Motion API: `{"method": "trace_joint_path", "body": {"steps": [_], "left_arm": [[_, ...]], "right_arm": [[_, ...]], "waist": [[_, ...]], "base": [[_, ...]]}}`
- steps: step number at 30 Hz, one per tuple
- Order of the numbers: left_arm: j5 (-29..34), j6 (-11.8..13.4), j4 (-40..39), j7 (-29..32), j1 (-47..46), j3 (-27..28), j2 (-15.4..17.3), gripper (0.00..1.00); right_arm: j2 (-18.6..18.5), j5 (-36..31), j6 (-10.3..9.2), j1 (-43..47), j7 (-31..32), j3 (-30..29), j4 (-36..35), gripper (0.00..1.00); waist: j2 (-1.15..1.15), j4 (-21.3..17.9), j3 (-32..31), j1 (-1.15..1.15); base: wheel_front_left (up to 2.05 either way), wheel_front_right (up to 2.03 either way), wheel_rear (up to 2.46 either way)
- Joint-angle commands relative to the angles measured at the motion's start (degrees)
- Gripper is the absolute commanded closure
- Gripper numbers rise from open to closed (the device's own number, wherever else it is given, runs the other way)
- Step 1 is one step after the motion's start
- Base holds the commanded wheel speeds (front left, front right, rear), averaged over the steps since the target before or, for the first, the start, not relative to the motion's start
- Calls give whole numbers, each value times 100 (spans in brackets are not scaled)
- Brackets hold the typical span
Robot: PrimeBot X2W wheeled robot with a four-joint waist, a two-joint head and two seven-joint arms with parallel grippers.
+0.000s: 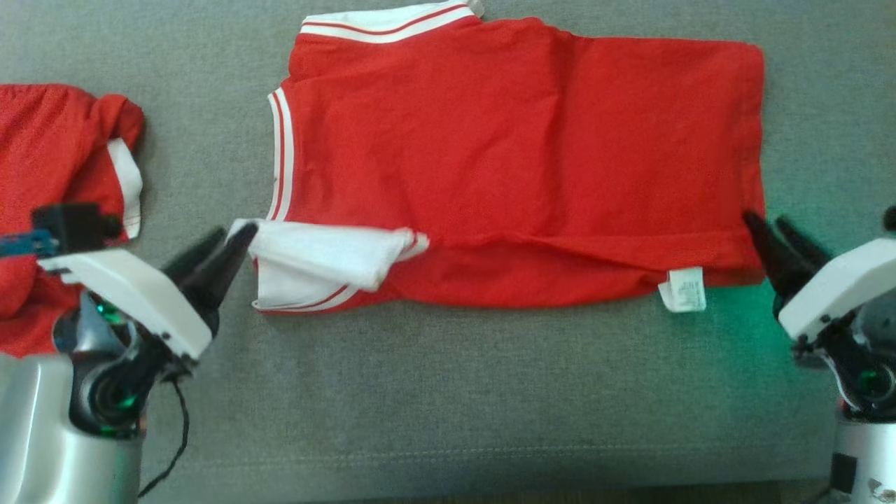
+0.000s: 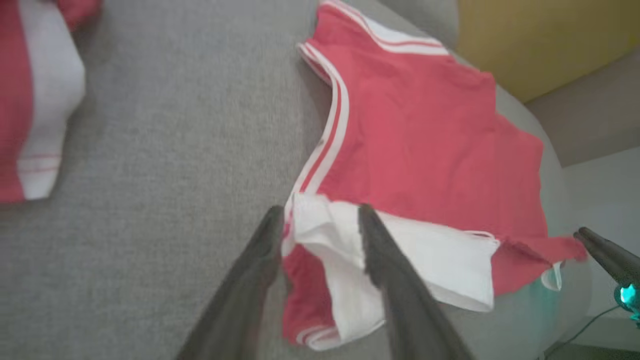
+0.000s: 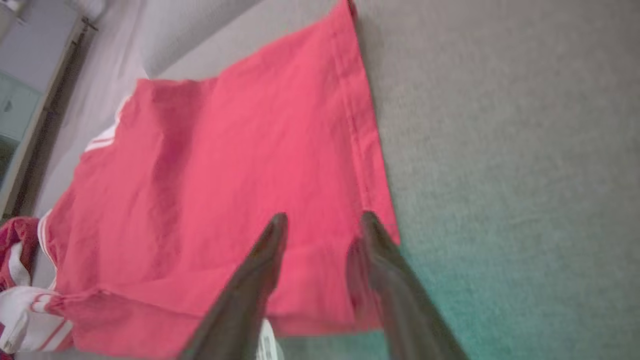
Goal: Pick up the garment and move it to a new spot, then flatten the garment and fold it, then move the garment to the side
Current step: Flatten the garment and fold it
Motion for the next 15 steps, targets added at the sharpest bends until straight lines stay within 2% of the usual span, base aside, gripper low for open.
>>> {"method": "trace_joint_path", "body": {"steps": [1,8,13,15], "left_arm": [[6,-43,-189,-189,-290,330,105,0],[684,20,-283,-1526,-379,392,-133,0],[1560,237,-464,-2690,-255,324,-214,0],[1675,286,-499,-2883,-206,302,-262,0]], "right_arm": [[-60,20,-4,-177,-257,171,-320,0],[-269,-476,-4,14,-2044,732,-748,0],[-570,-978,-4,230,-3411,1110,-958,0],[-607,-1043,-4,293,-3609,1173,-978,0]], "waist": [[0,6,15,0],[0,18,46,0],[0,-1,-3,0],[0,0,-24,0]], "base": [[0,0,0],[0,0,0],[0,0,0],[0,0,0]]}}
